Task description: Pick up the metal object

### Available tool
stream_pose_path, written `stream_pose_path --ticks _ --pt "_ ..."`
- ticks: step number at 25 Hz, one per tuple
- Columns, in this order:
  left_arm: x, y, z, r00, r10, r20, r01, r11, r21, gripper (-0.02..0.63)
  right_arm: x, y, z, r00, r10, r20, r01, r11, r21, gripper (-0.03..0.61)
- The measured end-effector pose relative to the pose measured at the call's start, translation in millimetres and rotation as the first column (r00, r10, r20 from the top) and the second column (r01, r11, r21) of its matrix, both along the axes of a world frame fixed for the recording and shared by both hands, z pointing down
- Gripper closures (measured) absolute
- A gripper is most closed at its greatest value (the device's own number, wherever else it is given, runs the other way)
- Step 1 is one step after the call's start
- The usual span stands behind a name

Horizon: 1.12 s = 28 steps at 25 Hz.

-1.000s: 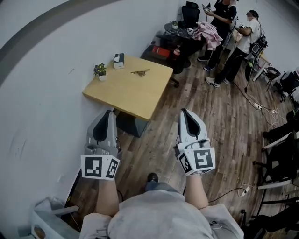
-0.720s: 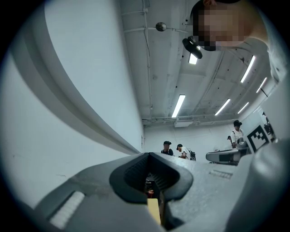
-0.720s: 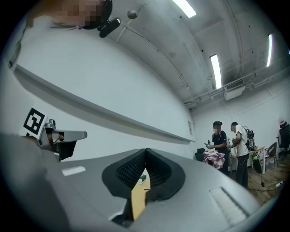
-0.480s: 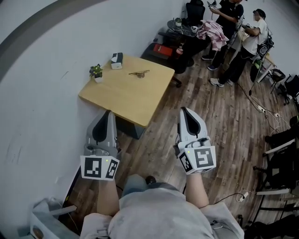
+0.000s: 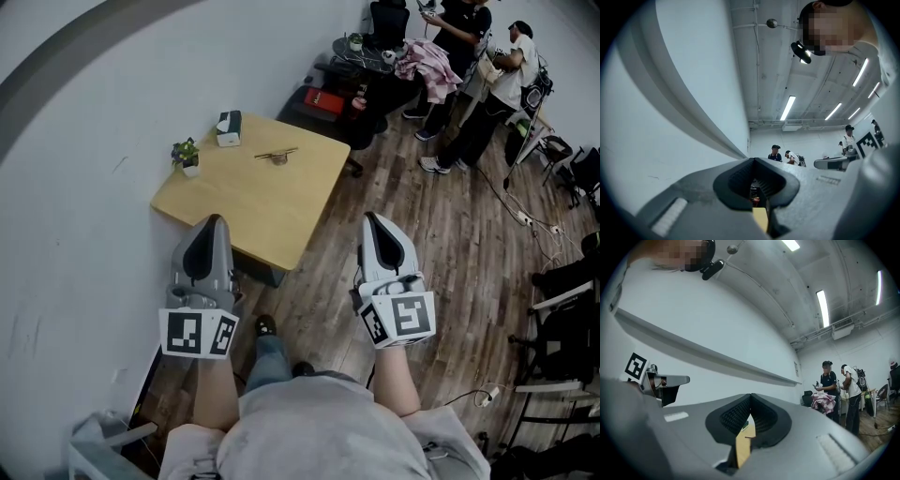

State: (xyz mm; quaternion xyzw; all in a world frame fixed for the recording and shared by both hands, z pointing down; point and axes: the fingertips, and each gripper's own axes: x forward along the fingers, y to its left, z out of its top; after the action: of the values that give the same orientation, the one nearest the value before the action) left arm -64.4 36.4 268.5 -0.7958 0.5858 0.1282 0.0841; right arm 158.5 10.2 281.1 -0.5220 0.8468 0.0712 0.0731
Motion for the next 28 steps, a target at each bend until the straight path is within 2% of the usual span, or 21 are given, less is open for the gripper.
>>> stream_pose_path --ticks 16,28 --pt "-43 -141 -8 0.994 0.107 0.008 -0.107 0.994 0.001 0.611 -48 -119 -10 0.996 0.092 -0.004 -0.092 0.996 0.009 0.578" --pt "-72 -210 -1 0.983 0.184 0.024 -0.184 0.983 -0.01 0.611 -81 -175 -2 0.987 0.158 0.01 -0.158 0.987 -0.003 0.578"
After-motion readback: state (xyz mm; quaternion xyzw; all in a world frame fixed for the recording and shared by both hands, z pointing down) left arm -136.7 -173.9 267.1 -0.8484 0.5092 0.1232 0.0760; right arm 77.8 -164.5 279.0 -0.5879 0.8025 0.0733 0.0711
